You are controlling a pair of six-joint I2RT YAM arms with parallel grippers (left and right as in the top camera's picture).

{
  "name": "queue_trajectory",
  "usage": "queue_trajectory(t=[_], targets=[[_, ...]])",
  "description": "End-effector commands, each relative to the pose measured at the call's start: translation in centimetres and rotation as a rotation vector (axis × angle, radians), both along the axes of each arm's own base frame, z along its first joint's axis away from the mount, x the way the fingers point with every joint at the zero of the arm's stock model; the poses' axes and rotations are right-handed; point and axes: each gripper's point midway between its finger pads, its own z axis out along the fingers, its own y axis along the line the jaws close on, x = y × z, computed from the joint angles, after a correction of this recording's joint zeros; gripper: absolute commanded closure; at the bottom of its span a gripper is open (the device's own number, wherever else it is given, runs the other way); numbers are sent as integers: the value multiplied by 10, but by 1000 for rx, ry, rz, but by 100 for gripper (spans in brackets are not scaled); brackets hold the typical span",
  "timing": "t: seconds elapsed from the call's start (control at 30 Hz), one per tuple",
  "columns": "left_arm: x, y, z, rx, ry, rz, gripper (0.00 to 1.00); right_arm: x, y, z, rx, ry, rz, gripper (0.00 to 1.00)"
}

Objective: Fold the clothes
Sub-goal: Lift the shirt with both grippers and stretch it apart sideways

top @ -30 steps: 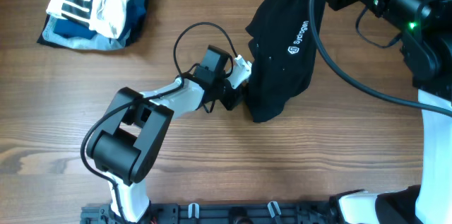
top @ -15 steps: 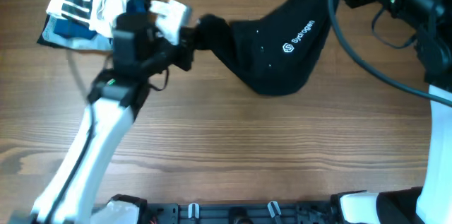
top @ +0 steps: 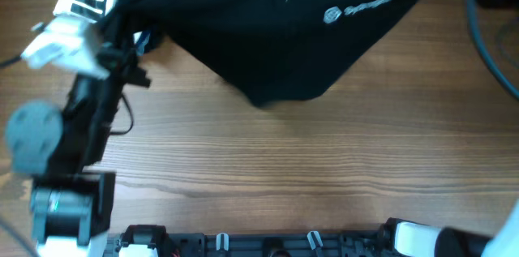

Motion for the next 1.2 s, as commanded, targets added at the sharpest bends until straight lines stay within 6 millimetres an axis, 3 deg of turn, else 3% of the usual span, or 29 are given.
queue_trajectory(t=[0.0, 0.17, 0.27, 0.33, 0.5, 0.7, 0.9, 1.0, 1.17], targets=[[-46, 19, 58, -55, -168, 75, 96, -77, -7, 59, -29, -193, -77, 95], [-83, 20, 88, -93, -262, 59, 96, -135, -8, 77, -66, -266, -171, 95], [-92, 21, 94, -94, -285, 59, 96, -156, -1, 77, -80, -278, -183, 95], [-90, 21, 91, -93, -269, 60, 96, -159, -1, 73, -77, -262, -192, 95], [-53, 20, 58, -75, -120, 70, 96, -136, -12, 53, -60, -171, -190, 95], [12, 18, 12, -63, 60, 78, 96, -74, -24, 14, -12, -13, -92, 96], [97, 14, -25, -59, 108, 78, 96, 29, -41, -20, 57, 30, 56, 96], [144, 14, -22, -71, -12, 82, 96, 102, -40, -22, 74, -79, 161, 96], [173, 22, 13, -173, -184, 102, 96, 154, -33, -6, 122, -253, 257, 96]])
